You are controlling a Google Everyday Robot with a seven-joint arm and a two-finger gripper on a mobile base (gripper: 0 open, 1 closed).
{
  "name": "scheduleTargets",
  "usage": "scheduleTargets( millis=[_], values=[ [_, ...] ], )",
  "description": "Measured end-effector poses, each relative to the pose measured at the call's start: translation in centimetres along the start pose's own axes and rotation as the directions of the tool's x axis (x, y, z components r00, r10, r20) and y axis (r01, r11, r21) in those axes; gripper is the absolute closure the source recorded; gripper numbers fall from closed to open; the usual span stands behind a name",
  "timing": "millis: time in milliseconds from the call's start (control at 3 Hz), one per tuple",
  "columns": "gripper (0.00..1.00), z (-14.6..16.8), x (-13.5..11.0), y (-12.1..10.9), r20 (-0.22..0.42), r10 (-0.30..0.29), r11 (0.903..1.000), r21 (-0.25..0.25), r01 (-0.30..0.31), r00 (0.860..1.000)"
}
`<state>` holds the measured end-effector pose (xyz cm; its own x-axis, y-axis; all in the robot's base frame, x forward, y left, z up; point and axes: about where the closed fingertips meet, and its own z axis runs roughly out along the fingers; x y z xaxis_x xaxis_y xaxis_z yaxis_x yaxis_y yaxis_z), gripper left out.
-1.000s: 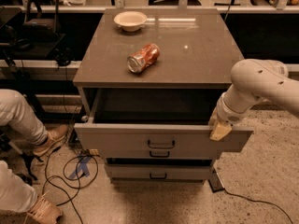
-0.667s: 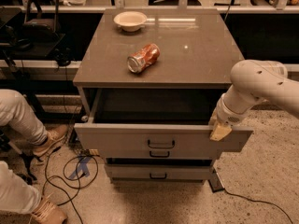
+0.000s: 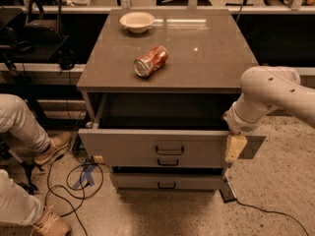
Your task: Open top drawer
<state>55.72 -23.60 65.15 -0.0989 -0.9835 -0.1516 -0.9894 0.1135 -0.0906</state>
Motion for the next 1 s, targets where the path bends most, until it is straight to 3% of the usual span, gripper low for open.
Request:
scheduleTargets(
  millis=[667, 1000],
  values=[
    [0.0, 0.2, 1.1, 3.8, -0.067, -0.066, 0.9934, -0.098, 0.059, 0.996],
    [0.18, -0.6, 1.9, 5.6, -0.077, -0.081, 0.9895, -0.126, 0.07, 0.994]
  ],
)
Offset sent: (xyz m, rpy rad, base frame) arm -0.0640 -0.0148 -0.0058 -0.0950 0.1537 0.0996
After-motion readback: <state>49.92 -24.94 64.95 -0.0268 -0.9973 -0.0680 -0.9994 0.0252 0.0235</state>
